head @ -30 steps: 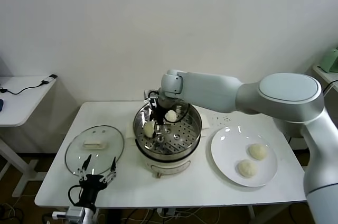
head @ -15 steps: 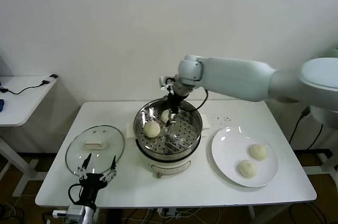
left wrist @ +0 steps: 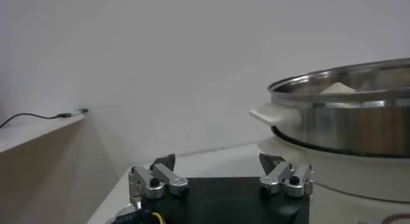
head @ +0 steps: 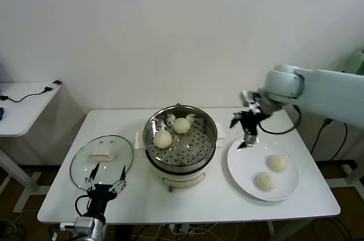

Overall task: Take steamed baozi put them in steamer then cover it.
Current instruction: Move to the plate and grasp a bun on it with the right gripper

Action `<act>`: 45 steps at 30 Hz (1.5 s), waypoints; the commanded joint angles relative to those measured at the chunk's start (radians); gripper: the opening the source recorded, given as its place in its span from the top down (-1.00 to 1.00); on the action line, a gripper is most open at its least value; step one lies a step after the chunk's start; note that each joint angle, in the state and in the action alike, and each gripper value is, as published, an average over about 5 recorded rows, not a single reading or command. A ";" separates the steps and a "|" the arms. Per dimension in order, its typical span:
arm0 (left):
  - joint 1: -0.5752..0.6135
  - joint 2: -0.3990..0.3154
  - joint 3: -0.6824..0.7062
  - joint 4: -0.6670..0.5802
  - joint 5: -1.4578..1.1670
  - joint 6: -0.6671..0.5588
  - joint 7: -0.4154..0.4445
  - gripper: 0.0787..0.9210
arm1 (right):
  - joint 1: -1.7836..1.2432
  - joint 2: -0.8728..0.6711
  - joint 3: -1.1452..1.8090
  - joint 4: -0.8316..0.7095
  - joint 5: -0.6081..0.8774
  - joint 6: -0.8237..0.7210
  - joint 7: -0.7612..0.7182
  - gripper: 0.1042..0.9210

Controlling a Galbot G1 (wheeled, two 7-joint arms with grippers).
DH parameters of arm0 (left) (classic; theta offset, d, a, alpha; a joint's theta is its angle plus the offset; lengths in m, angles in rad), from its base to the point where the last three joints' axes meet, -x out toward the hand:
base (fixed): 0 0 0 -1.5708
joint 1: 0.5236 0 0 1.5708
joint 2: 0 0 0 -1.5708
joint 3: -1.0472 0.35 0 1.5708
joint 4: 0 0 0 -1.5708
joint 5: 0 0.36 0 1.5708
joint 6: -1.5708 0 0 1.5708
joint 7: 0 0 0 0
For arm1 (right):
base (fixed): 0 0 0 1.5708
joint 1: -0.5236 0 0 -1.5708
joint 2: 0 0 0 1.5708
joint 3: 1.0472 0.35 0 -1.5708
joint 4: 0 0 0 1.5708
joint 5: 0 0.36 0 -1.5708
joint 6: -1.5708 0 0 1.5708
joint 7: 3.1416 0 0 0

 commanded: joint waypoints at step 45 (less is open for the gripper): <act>0.001 -0.011 -0.012 0.050 0.031 -0.002 0.004 -0.77 | -0.599 -0.037 0.390 -0.240 -0.416 0.049 -0.026 -0.45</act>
